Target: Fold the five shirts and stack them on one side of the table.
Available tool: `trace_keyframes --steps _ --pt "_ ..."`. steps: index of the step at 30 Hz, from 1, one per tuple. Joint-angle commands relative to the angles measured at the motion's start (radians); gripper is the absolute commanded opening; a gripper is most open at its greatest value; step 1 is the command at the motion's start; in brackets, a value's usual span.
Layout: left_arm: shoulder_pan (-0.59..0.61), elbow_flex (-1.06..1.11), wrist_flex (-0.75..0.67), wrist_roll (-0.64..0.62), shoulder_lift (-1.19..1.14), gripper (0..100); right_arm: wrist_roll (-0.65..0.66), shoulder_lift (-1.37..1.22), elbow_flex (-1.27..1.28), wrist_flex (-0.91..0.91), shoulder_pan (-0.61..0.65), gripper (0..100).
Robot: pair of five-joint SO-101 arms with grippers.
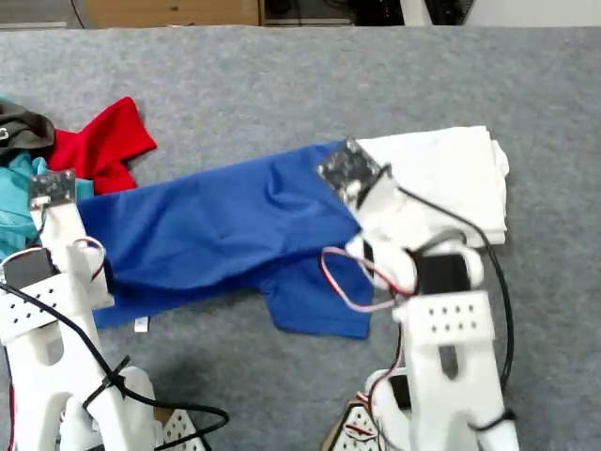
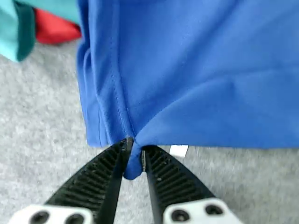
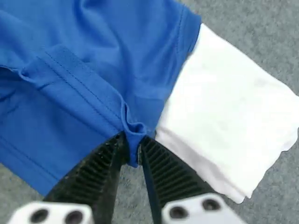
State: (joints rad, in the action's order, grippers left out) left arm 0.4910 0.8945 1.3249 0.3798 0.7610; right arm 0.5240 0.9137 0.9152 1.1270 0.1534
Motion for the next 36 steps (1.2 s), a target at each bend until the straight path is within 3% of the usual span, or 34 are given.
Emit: trace_keyframes --steps 1,9,13,16,19,22,25,31,36 --pt "0.017 -0.029 0.0 0.028 0.002 2 0.028 0.088 0.085 -0.02 -0.024 0.1" --pt "0.015 0.035 -0.178 0.02 -0.008 2 0.115 0.179 0.214 -0.02 0.097 0.1" --pt "0.015 0.043 -0.173 0.029 -0.008 2 0.146 0.183 0.249 -0.02 0.136 0.2" --pt "0.025 0.048 -0.147 0.121 -0.01 2 0.181 0.183 0.266 -0.02 0.137 0.2" --pt "0.081 0.044 -0.155 0.095 -0.01 2 0.233 0.182 0.278 -0.018 0.131 0.2" --pt "0.144 0.051 -0.198 0.092 -0.01 10 0.247 0.182 0.283 -0.018 0.131 0.3" --pt "0.196 0.044 -0.199 0.094 -0.007 16 0.247 0.182 0.28 -0.017 0.131 6.1" --pt "0.195 0.057 -0.193 0.106 0.002 16 0.247 0.183 0.239 -0.018 0.13 23.1" --pt "0.249 -0.057 -0.097 0.245 0.004 16 0.239 0.177 0.117 -0.017 0.067 20.7"
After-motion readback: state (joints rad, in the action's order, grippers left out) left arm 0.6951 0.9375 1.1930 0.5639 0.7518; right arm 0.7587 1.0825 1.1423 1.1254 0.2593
